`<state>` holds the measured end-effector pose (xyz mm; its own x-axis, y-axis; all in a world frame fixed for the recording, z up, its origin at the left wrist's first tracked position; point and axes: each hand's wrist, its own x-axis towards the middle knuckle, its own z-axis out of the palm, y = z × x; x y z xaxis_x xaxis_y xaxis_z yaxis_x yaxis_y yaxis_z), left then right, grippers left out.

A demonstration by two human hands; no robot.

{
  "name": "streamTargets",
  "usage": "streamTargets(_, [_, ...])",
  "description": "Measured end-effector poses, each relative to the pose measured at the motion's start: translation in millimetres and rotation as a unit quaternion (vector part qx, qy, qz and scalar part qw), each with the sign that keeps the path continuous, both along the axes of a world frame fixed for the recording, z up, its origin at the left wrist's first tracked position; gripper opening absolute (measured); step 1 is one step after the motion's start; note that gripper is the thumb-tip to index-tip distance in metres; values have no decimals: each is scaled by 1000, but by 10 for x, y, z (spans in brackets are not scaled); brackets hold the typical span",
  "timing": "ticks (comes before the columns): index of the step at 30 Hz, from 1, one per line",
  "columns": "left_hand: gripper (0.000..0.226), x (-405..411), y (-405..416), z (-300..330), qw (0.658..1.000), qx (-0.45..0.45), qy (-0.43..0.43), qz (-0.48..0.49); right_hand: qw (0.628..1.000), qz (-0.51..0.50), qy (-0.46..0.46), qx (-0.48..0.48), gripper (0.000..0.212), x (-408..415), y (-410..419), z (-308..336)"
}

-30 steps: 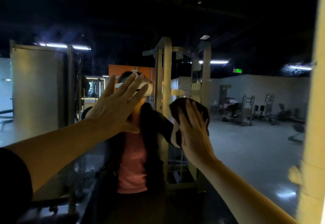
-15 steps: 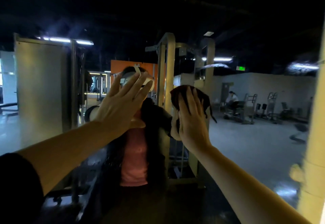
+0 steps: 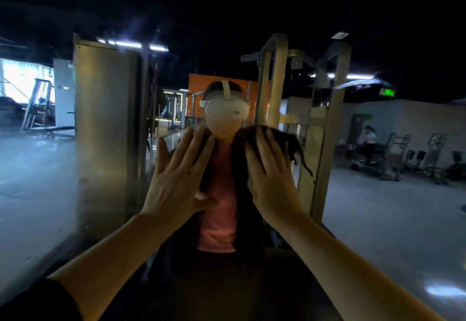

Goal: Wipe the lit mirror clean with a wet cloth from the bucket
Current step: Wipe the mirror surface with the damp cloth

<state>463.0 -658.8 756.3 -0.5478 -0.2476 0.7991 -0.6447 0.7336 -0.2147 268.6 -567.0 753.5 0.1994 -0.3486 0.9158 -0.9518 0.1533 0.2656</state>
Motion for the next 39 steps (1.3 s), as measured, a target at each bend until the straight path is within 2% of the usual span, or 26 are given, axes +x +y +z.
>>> streamTargets(2, [141, 0, 17, 7, 1000, 0, -1, 7, 996, 1, 67, 59, 76, -85, 128, -308])
streamTargets(3, [141, -1, 20, 6, 1000, 1, -1, 10, 995, -2, 67, 75, 76, -139, 191, -359])
streamTargets(5, [140, -2, 16, -8, 1000, 1, 3, 16, 999, -3, -8, 36, 72, -164, 231, -195])
streamTargets(7, [139, -2, 14, -12, 1000, -1, 3, 21, 993, -1, -105, -56, 54, -94, 172, 209])
streamTargets(9, [139, -1, 10, -7, 1000, -9, 0, 26, 989, 9, -123, -87, 50, 54, 59, 523])
streamTargets(11, [139, 2, -1, -7, 1000, -11, 4, 18, 995, 20, -79, -57, 55, 206, -71, 506])
streamTargets(15, [130, 104, -5, -5, 998, 2, 55, -39, 996, 26, 70, 43, 56, 265, -118, -38])
streamTargets(16, [127, 167, -14, 0, 996, 2, 73, -47, 996, 25, 76, 45, 61, 218, -92, -63])
streamTargets(18, [125, 305, -53, 26, 995, -2, 93, -36, 1000, 19, -5, -5, 71, 163, -64, 128])
streamTargets(20, [131, 395, -107, 38, 995, 13, 94, -12, 992, 18, -100, -77, 65, 219, -95, 526])
streamTargets(21, [134, 410, -129, 30, 995, 27, 93, -6, 988, 16, -118, -94, 62, 292, -126, 730])
streamTargets(25, [143, 359, -178, -62, 994, 66, 87, 7, 995, 26, -64, -70, 58, 559, -327, 1026])
streamTargets(28, [145, 342, -197, -75, 994, 67, 88, 8, 999, 32, 20, -31, 53, 564, -360, 739])
streamTargets(31, [145, 359, -181, -80, 993, 66, 98, 0, 994, 15, 105, 17, 59, 347, -207, 438])
streamTargets(33, [143, 367, -142, -114, 992, 60, 108, -8, 998, -18, 58, -17, 60, 211, -119, 444])
streamTargets(36, [135, 320, -66, -186, 992, 42, 119, -18, 993, -27, -66, -98, 43, 289, -182, 621])
streamTargets(37, [134, 282, -43, -216, 991, 42, 123, -17, 991, -11, -84, -100, 42, 377, -233, 641])
streamTargets(39, [134, 203, -15, -312, 988, 51, 143, -21, 997, 25, -46, -61, 42, 519, -328, 543])
